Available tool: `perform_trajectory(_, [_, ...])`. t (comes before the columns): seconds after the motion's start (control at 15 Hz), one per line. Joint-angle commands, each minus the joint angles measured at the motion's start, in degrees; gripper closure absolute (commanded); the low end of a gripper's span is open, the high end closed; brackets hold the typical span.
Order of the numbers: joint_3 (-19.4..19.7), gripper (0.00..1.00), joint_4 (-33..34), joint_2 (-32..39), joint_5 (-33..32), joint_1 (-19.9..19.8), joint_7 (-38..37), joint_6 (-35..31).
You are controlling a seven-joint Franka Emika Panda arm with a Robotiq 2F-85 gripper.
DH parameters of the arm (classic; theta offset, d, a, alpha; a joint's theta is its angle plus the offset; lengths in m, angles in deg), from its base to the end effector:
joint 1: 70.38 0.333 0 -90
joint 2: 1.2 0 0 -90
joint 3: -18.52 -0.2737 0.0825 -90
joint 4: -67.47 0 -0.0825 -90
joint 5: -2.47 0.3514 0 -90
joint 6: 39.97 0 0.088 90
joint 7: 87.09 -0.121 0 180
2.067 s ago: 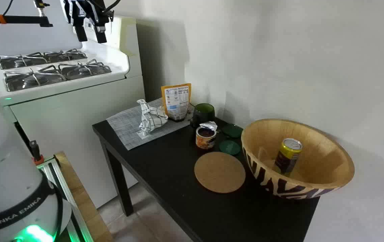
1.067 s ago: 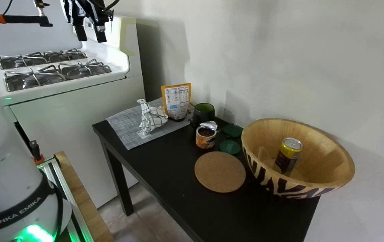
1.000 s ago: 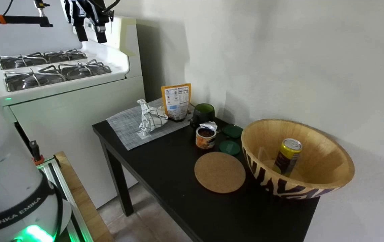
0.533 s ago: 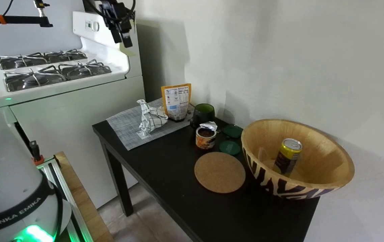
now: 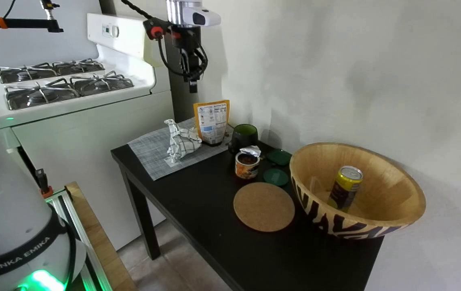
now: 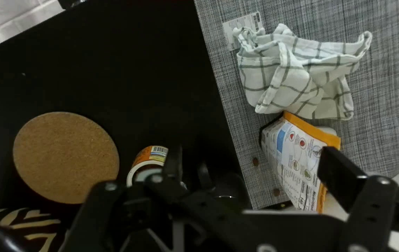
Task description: Pick up the white and orange packet from the gray mat and put it in the wooden bowl
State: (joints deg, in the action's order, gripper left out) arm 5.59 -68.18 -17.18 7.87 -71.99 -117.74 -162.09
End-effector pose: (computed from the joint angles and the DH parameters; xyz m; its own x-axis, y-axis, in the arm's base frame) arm 0.4341 0.0924 0.3962 0.9233 -0.3836 0.0217 -0.3827 -0.9232 -0.0360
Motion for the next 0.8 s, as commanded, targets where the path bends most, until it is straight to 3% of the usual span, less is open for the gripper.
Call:
perform_trajectory(0.0, [1.11, 0.0, 9.7, 12.21, 0.38, 1.4, -4.93, 0.72])
perform_trajectory(0.33, [2.84, 0.0, 19.03, 22.69, 0.05, 4.8, -7.1, 1.74])
perform_trajectory(0.4, [3.18, 0.0, 20.18, 23.11, 0.6, 5.41, -6.1, 3.49])
perform_trajectory(0.47, [3.97, 0.0, 16.61, 20.6, 0.23, 5.45, -5.06, 0.58])
perform_trajectory(0.73, [4.37, 0.0, 19.5, 22.94, 0.31, 6.5, -5.08, 2.03])
